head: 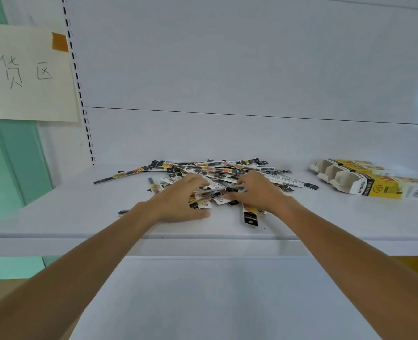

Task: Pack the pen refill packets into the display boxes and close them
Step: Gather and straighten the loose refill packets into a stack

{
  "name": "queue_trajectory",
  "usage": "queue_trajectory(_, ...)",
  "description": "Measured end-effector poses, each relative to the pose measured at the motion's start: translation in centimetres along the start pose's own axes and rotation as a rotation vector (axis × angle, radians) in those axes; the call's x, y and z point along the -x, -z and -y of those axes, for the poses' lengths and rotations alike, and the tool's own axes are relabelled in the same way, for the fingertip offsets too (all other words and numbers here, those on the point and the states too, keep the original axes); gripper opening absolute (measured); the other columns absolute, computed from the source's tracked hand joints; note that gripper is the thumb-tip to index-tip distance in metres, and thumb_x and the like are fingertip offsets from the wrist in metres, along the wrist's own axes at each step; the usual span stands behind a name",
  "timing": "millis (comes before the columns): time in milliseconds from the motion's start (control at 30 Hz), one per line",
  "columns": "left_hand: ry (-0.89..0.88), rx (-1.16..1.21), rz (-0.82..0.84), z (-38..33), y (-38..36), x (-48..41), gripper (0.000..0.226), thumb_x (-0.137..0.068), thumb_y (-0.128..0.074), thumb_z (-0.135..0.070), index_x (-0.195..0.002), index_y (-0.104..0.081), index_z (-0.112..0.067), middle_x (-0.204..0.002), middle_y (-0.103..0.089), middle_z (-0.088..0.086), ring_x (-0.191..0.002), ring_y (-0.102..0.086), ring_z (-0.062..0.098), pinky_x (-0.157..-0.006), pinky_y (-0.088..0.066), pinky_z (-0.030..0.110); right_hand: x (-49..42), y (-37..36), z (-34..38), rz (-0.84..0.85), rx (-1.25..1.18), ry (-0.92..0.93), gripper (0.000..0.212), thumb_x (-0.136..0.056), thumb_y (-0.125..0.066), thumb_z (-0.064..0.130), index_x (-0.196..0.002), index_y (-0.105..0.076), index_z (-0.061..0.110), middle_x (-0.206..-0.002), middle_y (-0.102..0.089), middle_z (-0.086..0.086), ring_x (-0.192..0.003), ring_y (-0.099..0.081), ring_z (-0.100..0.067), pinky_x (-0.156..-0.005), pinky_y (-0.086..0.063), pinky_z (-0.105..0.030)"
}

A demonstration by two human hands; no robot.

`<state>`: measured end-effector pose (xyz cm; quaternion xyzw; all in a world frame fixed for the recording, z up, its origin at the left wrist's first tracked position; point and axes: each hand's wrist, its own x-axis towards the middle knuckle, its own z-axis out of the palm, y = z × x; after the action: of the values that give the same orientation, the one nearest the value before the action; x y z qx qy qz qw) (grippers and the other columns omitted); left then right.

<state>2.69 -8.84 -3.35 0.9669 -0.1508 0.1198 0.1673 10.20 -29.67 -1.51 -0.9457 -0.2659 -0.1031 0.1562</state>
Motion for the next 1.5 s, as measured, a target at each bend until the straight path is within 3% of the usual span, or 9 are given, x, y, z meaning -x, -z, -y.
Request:
queue_trajectory(133,0.108,-0.183,-0.047,1.2,0.9,0.2,0.053,-0.081,-0.058,-0.057,-0.125,-0.052,-0.028,-0.129,-0.045,-0.004,-0.12,-0.044,0.016,-0.091,-0.04,0.032,0.6,0.7,0.8,0.047,-0.187,0.035,0.066,-0.069,-0.076,0.048,-0.117,-0.06,0.006,-0.12,-0.057,-0.008,-0.112,-0.052,-0.022,-0.093,-0.042,-0.03)
queue_trajectory(267,0.113,-0.241,-0.108,1.7,1.0,0.2,0.044,-0.084,-0.056,-0.053,-0.119,-0.055,-0.026,-0.112,-0.054,-0.002,-0.106,-0.051,0.018,-0.076,-0.036,0.029,1.0,0.0,2.2,0.107,-0.311,0.071,0.071,-0.079,-0.066,0.048,-0.139,-0.042,0.018,-0.142,-0.043,0.0,-0.13,-0.039,-0.017,-0.099,-0.03,-0.025)
queue_trajectory(367,0.152,-0.098,-0.172,2.1,1.0,0.7,0.043,-0.085,-0.056,-0.05,-0.119,-0.056,-0.023,-0.11,-0.056,-0.003,-0.099,-0.05,0.016,-0.079,-0.039,0.03,1.3,0.1,2.8,-0.027,-0.492,0.061,0.042,-0.095,-0.045,0.02,-0.136,-0.042,0.012,-0.133,-0.051,-0.018,-0.124,-0.046,-0.03,-0.101,-0.037,-0.04)
queue_trajectory(500,0.176,-0.052,-0.197,2.4,1.0,0.9,0.032,-0.093,-0.049,-0.042,-0.113,-0.059,-0.02,-0.099,-0.055,-0.005,-0.088,-0.049,0.014,-0.072,-0.037,0.03,0.9,-0.2,2.5,-0.032,-0.187,0.189,0.057,-0.082,-0.047,-0.004,-0.135,-0.04,0.015,-0.126,-0.055,-0.015,-0.11,-0.055,-0.031,-0.085,-0.048,-0.039)
queue_trajectory(767,0.311,-0.024,-0.316,3.7,2.1,1.9,0.029,-0.094,-0.045,-0.042,-0.094,-0.06,-0.018,-0.078,-0.065,0.002,-0.073,-0.06,0.024,-0.067,-0.045,0.035,-0.1,-1.2,2.4,-0.087,0.123,0.168,0.071,-0.083,-0.066,0.023,-0.14,-0.024,0.018,-0.11,-0.06,-0.008,-0.102,-0.055,-0.028,-0.079,-0.045,-0.035)
queue_trajectory(1067,0.286,0.181,-0.333,2.3,2.3,1.9,0.033,-0.093,-0.05,-0.037,-0.116,-0.059,-0.014,-0.117,-0.061,0.002,-0.103,-0.055,0.017,-0.08,-0.037,0.026,-0.3,-0.4,3.7,-0.141,-0.116,0.241,0.025,-0.082,-0.069,0.028,-0.102,-0.063,0.014,-0.095,-0.065,0.0,-0.086,-0.059,-0.016,-0.074,-0.047,-0.028)
queue_trajectory(1233,0.28,0.18,-0.42,0.9,2.4,0.9,0.038,-0.093,-0.051,-0.034,-0.124,-0.05,-0.013,-0.119,-0.055,0.004,-0.105,-0.05,0.017,-0.083,-0.035,0.026,-0.7,0.4,5.3,-0.37,-0.351,0.164,0.021,-0.09,-0.057,0.028,-0.096,-0.059,0.008,-0.088,-0.063,-0.007,-0.08,-0.059,-0.024,-0.074,-0.051,-0.037)
queue_trajectory(1400,0.158,0.114,-0.366,-1.3,1.8,-0.1,0.043,-0.088,-0.057,-0.012,-0.129,-0.046,-0.011,-0.121,-0.052,0.007,-0.11,-0.047,0.02,-0.084,-0.03,0.02,-1.2,0.8,6.9,-0.344,-0.6,0.014,0.024,-0.09,-0.056,0.029,-0.101,-0.05,0.008,-0.098,-0.055,-0.006,-0.087,-0.053,-0.023,-0.071,-0.042,-0.03)
queue_trajectory(1500,0.065,0.087,-0.295,-2.1,1.8,-0.1,0.044,-0.089,-0.058,-0.008,-0.132,-0.047,-0.012,-0.121,-0.056,0.005,-0.11,-0.051,0.021,-0.08,-0.03,0.017,-0.8,1.0,6.8,-0.409,-0.454,0.024,0.021,-0.089,-0.057,0.028,-0.097,-0.047,0.011,-0.094,-0.054,-0.004,-0.085,-0.05,-0.02,-0.068,-0.036,-0.028)
